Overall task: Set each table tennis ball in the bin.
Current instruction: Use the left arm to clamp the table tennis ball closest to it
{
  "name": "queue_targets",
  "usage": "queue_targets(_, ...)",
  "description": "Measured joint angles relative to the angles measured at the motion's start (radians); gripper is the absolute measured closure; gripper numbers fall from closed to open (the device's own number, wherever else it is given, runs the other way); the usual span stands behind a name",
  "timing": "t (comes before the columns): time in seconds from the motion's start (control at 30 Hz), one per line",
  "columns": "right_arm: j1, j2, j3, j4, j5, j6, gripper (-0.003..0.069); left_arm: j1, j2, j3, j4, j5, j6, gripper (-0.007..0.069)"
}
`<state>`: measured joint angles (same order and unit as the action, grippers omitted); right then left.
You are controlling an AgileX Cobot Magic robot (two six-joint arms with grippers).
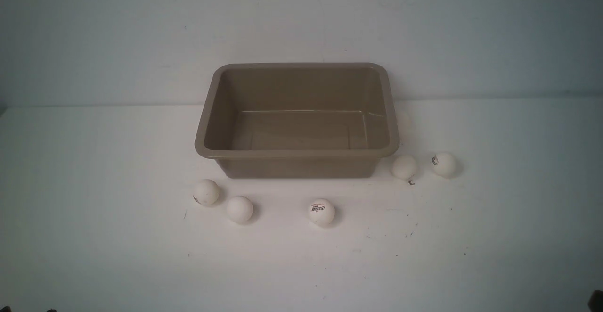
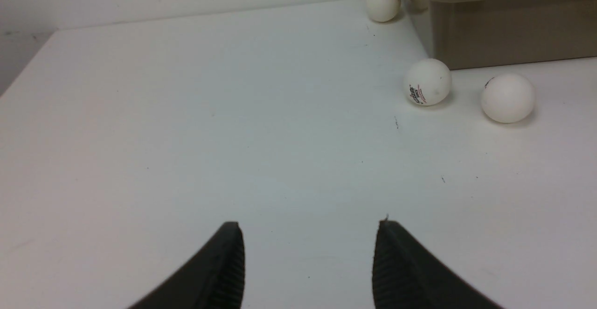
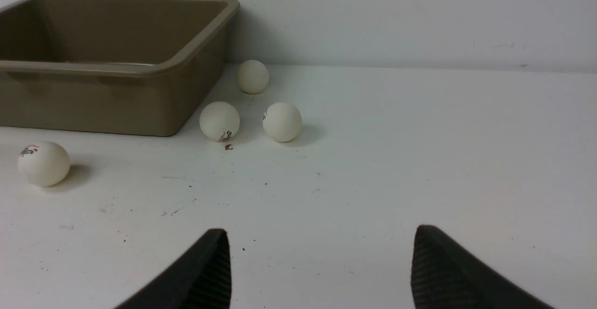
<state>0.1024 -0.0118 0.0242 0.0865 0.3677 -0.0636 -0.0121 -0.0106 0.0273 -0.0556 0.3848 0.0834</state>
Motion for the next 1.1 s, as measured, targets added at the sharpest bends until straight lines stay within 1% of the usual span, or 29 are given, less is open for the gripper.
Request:
queue_targets(0.13, 0.000, 0.000, 0.002, 0.030, -0.035, -0.002, 0.0186, 0.000, 0.000, 0.000, 0.000, 0.000, 0.000, 0.0283)
queue_targets(0.2, 0.000, 0.000, -0.020, 0.034, -0.012, -0.008, 0.0186, 0.000, 0.000, 0.000, 0.000, 0.000, 0.000, 0.0283)
queue_targets(0.3, 0.000, 0.000, -0.128, 0.037, 0.057, -0.040, 0.0186, 0.000, 0.000, 0.000, 0.000, 0.000, 0.000, 0.0283)
queue_targets(0.33, 0.000, 0.000, -0.137, 0.037, 0.057, -0.040, 0.0186, 0.000, 0.000, 0.000, 0.000, 0.000, 0.000, 0.0283)
queue_targets(0.37, 0.000, 0.000, -0.212, 0.037, 0.094, -0.054, 0.0186, 0.000, 0.000, 0.000, 0.000, 0.000, 0.000, 0.0283)
queue_targets(0.53, 0.000, 0.035, -0.389, 0.040, 0.214, -0.060, 0.0186, 0.000, 0.000, 0.000, 0.000, 0.000, 0.000, 0.0283)
queue_targets(0.67, 0.000, 0.058, -0.483, 0.044, 0.246, -0.059, 0.0186, 0.000, 0.000, 0.000, 0.001, 0.000, 0.000, 0.0283)
queue_targets(0.97, 0.000, 0.060, -0.508, 0.109, 0.211, -0.041, 0.0186, 0.000, 0.000, 0.000, 0.002, 0.000, 0.000, 0.0283)
queue_targets(1.1, 0.000, 0.060, -0.503, 0.119, 0.211, -0.041, 0.0186, 0.000, 0.000, 0.000, 0.002, 0.000, 0.000, 0.0283)
